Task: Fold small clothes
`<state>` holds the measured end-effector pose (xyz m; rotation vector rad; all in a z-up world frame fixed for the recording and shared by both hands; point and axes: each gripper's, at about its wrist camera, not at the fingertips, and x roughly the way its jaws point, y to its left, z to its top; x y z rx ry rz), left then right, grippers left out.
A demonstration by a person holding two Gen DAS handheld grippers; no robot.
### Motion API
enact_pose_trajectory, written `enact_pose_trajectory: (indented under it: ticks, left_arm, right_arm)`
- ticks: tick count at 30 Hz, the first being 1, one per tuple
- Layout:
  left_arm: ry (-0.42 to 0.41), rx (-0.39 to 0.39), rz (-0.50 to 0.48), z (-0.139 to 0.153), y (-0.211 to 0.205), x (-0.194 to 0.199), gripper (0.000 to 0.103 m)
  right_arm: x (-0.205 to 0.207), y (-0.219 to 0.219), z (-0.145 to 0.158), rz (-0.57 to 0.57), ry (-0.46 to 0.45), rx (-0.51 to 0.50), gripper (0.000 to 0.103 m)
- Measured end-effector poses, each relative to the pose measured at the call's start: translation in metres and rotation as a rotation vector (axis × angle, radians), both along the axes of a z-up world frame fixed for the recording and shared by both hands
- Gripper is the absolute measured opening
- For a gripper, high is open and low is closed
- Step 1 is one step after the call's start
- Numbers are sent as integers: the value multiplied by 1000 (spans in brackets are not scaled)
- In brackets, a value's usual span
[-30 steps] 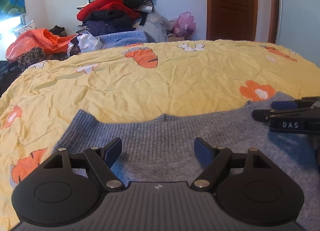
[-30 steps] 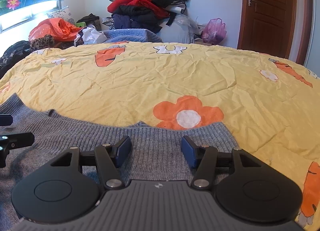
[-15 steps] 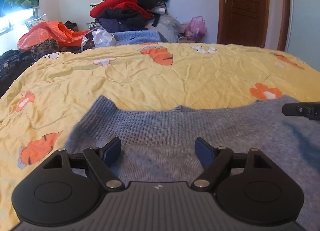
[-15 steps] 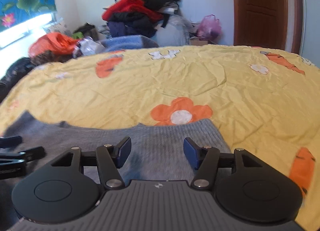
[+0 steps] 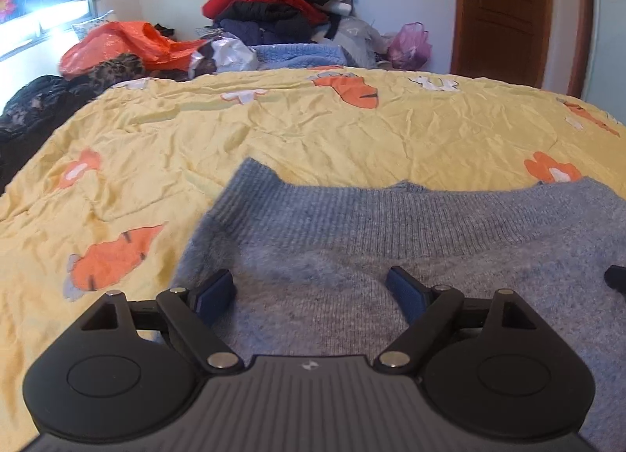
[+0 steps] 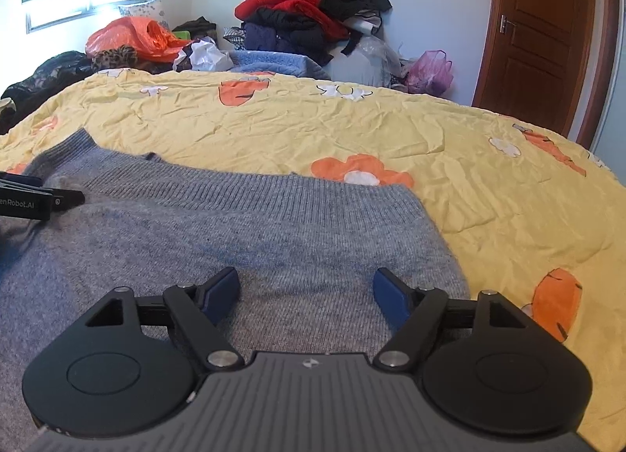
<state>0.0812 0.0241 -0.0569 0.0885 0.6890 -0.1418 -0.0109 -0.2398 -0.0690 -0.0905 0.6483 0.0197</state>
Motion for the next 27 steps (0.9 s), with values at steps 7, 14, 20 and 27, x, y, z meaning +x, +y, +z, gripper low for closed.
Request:
enact_pose_trajectory:
  ticks: [7,14,20,27]
  left_arm:
    - [-18,-102,-42,22,8,-64,86]
    - [8,-96,-61,-6,9,-80,88]
    - [-13,-72,-68,-8,8,-76,89]
    - [-124,-151,111,27,51,-126,88]
  right_arm:
    - [-8,15,18,6,-12,17,75]
    - [9,27,2,3,47,-17,76]
    - [6,21,-8,10,0,3,84]
    - [2,19,-11,11,-34,18,88]
